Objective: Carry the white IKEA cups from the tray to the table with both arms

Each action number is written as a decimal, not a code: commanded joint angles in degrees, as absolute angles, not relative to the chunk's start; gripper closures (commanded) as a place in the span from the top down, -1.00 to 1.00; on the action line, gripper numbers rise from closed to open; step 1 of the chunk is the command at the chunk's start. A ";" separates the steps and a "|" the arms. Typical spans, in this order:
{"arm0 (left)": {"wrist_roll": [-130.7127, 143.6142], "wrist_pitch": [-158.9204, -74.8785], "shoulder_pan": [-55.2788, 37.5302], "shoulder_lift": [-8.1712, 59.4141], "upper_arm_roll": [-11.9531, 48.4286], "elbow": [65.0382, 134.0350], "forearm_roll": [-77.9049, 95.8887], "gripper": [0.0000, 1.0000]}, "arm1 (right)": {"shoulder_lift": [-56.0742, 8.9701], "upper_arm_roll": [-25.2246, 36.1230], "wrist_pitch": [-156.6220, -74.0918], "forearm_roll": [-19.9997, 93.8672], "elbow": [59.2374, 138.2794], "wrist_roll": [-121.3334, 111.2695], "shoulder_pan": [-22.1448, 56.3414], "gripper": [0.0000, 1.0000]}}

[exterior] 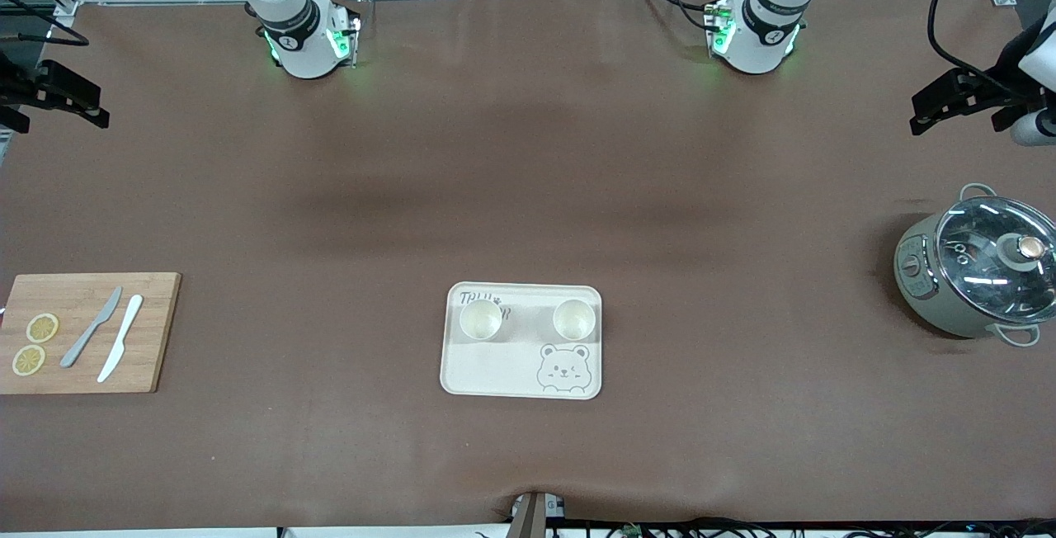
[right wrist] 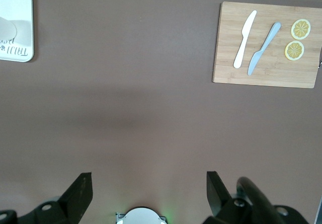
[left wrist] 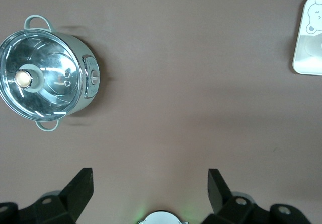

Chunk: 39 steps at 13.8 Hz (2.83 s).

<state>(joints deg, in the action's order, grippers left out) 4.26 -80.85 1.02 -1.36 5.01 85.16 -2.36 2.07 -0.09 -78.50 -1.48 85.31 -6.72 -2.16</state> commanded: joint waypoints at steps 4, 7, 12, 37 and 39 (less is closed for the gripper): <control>3.25 -80.51 1.14 -0.01 5.01 83.58 -3.60 1.00 | 1.76 -0.62 -78.84 -1.23 84.90 -7.12 -3.25 1.00; 3.51 -80.68 1.05 0.53 4.83 83.50 -3.60 1.00 | 1.76 -0.62 -78.75 -1.23 84.64 -7.12 -3.16 1.00; 3.87 -80.77 1.06 1.58 5.01 83.58 -3.34 1.00 | 1.23 -0.62 -78.75 -1.14 84.64 -7.03 -3.08 1.00; 30.92 -119.67 -21.97 33.20 5.89 80.51 -2.81 1.00 | -2.37 -0.88 -80.50 -2.02 84.11 -7.21 -2.55 1.00; 32.16 -125.57 -23.98 36.46 5.80 80.42 -2.90 1.00 | -3.07 -0.79 -81.73 -1.50 84.11 -7.29 -2.81 1.00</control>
<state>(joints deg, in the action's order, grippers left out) 30.56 -121.59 -22.40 32.76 6.02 82.49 -2.42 -2.08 -0.32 -81.18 -1.48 85.15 -6.73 -2.19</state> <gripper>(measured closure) 0.000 0.000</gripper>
